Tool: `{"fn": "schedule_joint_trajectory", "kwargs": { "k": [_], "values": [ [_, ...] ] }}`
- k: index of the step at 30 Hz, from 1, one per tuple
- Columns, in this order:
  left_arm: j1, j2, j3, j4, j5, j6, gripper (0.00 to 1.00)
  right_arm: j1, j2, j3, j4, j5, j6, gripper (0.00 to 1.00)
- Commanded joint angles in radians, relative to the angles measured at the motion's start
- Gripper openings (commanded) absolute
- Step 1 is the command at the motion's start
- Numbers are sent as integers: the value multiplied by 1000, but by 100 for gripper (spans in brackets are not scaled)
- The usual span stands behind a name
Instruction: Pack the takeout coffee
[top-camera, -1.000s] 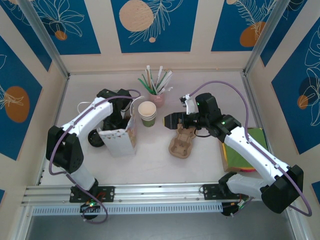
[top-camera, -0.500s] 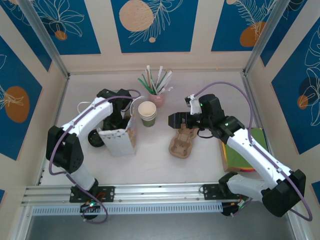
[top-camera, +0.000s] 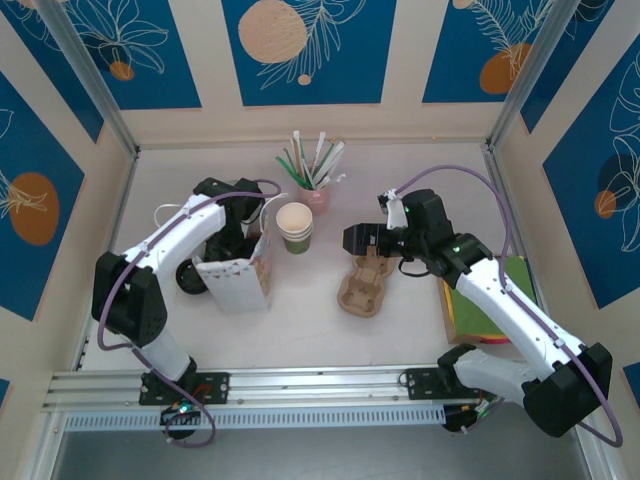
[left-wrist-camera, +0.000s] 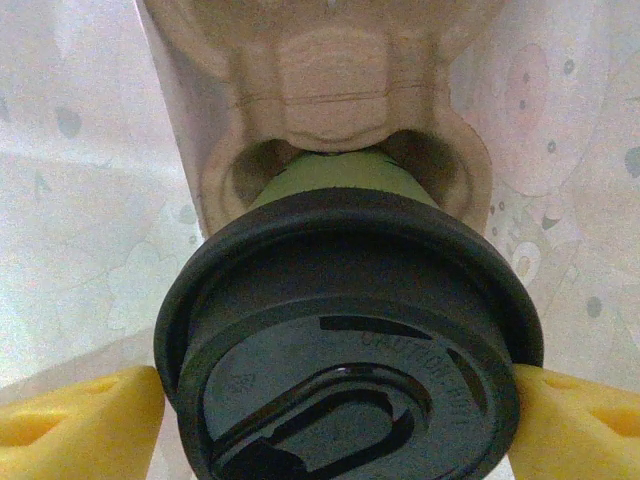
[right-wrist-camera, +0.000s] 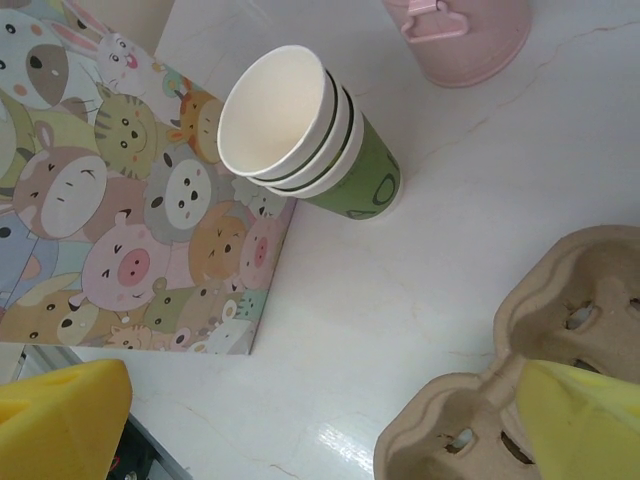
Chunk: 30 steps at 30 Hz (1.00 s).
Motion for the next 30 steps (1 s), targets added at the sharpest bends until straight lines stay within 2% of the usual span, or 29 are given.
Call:
{"fn": "schedule_joint_trajectory", "kwargs": {
  "k": [1,30],
  "values": [
    [10,-32,4,-39,-21,-6,85,-6,-18,-13,-17,10,17,99],
    [10,-52,4,-54,-15,-9,86,-9,-24,-24,-8,-8,35,99]
  ]
}}
